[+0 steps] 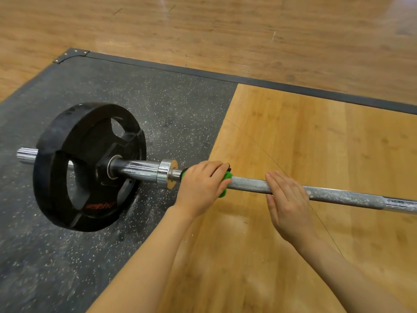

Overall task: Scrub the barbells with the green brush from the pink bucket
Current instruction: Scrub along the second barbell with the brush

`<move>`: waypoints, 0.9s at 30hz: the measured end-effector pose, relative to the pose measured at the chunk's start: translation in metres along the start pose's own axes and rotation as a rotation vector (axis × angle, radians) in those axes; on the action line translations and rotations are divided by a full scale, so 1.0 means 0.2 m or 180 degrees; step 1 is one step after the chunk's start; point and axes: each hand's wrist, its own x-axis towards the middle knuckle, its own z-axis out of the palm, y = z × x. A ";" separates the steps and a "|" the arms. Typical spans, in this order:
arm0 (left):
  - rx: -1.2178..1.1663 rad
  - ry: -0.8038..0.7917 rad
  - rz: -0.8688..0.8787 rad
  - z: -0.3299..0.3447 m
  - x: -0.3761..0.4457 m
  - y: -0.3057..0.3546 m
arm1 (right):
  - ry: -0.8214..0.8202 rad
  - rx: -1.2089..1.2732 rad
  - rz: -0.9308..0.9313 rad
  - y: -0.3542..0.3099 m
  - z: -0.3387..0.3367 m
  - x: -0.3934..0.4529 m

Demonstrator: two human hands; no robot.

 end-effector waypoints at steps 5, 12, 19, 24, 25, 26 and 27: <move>-0.0158 0.0210 0.0120 0.03 0.04 -0.03 | 0.0008 -0.0024 -0.0083 0.02 0.00 0.03; -0.0324 0.0544 0.0131 0.04 0.11 -0.05 | -0.0121 0.0002 -0.0038 0.07 0.02 0.09; -0.0365 0.0519 0.0123 0.04 0.16 -0.10 | -0.0160 0.0008 0.0043 0.09 0.03 0.16; -0.0437 0.0529 0.0224 0.04 0.16 -0.12 | -0.0255 0.0014 0.0092 0.12 0.04 0.21; -0.0441 0.0510 0.0247 0.05 0.16 -0.13 | -0.0259 0.0011 0.0098 0.12 0.04 0.22; -0.0451 0.0486 0.0255 0.05 0.16 -0.14 | -0.0264 0.0003 0.0108 0.12 0.05 0.23; -0.0463 0.0459 0.0249 0.05 0.16 -0.15 | -0.0264 -0.0009 0.0118 0.12 0.05 0.24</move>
